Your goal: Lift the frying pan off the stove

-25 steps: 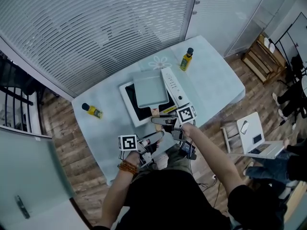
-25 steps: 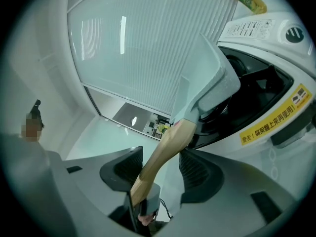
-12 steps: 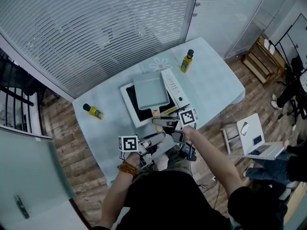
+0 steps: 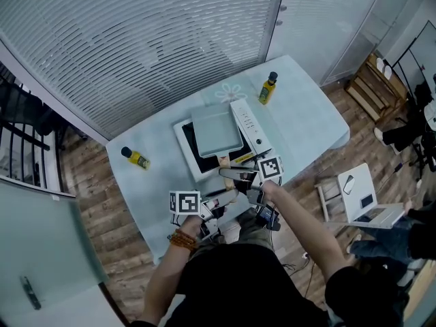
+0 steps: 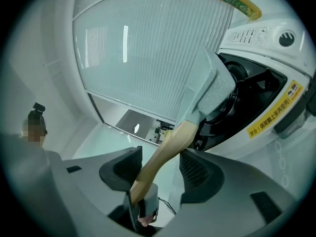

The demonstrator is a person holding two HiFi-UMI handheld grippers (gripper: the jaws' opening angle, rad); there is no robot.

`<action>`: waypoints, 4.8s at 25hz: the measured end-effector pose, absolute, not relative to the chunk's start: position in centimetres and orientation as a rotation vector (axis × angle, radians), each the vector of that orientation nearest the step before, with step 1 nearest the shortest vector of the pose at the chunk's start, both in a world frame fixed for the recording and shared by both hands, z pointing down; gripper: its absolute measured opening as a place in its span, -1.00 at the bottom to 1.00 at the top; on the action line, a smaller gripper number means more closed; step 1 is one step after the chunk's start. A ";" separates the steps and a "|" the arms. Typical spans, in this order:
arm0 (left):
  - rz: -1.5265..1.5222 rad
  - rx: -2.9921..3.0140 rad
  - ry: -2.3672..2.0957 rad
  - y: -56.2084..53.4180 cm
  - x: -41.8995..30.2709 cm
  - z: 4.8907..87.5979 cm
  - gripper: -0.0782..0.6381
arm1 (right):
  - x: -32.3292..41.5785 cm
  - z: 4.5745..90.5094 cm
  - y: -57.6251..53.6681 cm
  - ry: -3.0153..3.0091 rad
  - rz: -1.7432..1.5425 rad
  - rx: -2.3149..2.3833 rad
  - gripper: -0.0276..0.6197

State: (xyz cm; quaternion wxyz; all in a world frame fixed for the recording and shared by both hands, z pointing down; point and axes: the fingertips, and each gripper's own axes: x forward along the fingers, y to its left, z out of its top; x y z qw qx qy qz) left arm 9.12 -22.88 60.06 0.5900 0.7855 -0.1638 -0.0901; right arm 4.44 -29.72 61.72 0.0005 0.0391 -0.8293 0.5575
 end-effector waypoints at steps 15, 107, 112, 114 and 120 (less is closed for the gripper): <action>-0.115 1.957 -0.430 -23.1 8.2 57.3 -0.34 | 4.2 57.3 -30.0 -2.705 1.719 0.120 -0.25; -0.060 2.287 -0.383 -18.4 6.3 43.0 -0.31 | 1.7 41.5 -25.4 -2.933 1.493 0.108 -0.26; -0.064 2.285 -0.387 -18.4 6.2 43.0 -0.31 | 1.6 41.0 -25.4 -2.952 1.517 0.097 -0.27; -0.065 2.285 -0.392 -18.4 6.2 43.0 -0.31 | 1.5 41.2 -25.5 -2.945 1.518 0.100 -0.27; -0.060 2.279 -0.395 -18.3 6.3 43.4 -0.31 | 1.5 41.0 -25.3 -2.948 1.537 0.083 -0.27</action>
